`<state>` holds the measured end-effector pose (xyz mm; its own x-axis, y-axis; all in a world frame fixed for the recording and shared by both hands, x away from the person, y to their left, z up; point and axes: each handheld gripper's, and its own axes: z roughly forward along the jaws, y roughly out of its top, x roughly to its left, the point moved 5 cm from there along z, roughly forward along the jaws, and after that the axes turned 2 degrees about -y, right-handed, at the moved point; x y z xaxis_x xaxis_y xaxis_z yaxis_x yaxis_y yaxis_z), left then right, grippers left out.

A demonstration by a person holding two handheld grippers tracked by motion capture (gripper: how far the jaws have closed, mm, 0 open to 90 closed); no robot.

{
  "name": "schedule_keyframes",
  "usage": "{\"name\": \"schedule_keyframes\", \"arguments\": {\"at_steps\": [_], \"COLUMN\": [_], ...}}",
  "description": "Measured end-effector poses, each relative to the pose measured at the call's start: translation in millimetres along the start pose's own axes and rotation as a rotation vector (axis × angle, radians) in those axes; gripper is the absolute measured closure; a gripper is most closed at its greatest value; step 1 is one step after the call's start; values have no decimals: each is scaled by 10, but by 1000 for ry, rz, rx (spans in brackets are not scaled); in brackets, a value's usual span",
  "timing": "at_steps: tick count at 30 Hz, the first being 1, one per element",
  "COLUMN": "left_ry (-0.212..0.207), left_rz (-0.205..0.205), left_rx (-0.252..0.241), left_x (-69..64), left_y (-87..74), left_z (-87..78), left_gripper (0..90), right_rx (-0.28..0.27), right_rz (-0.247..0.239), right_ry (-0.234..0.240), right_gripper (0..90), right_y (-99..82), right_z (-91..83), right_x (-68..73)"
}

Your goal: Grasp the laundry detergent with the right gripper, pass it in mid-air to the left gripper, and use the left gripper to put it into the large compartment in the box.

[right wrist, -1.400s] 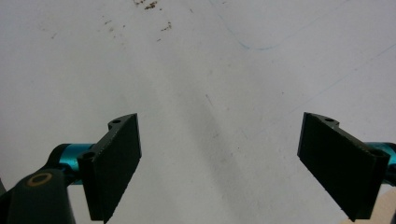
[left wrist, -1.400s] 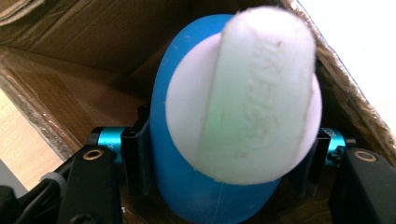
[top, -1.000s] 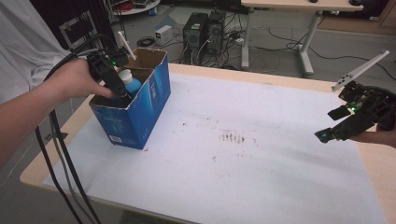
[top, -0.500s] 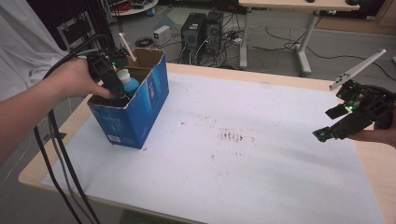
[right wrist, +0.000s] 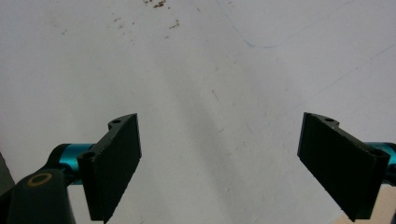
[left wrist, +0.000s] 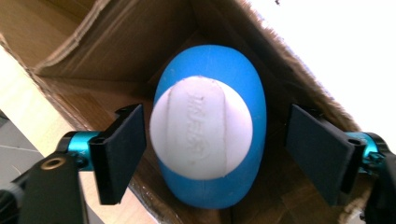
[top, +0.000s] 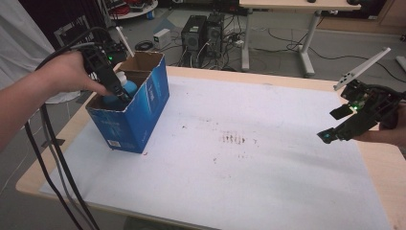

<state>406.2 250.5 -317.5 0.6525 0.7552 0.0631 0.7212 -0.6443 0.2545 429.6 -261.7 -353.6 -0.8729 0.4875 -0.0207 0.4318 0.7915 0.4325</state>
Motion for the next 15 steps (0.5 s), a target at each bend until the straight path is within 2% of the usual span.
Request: {"name": "schedule_keyframes", "arguments": {"at_steps": [1,10,11,12,13,15], "left_ry": [3,23,27,27,27,17], "left_rz": [15,54,73,73,106,134], "left_rx": [5,-39,-45,-45,-48,-58], "left_x": [-3,-31,-58,-58,-109,-172], "left_y": [15,107,144,144,204,275], "left_z": [-49,-336,-398,-398,-470,-522], "left_gripper": [209,192,184,181,181,181], "right_rx": [-3,-14,-14,-14,-15,-25], "right_rz": [-5,-22,-23,-23,-26,-23], "right_ry": [1,2,3,3,2,6], "right_gripper": [130,130,130,130,130,130], "right_y": [-1,38,43,43,45,64], "right_z": [-2,-47,-52,-52,-57,-69], "right_x": [0,85,97,97,103,133]}}
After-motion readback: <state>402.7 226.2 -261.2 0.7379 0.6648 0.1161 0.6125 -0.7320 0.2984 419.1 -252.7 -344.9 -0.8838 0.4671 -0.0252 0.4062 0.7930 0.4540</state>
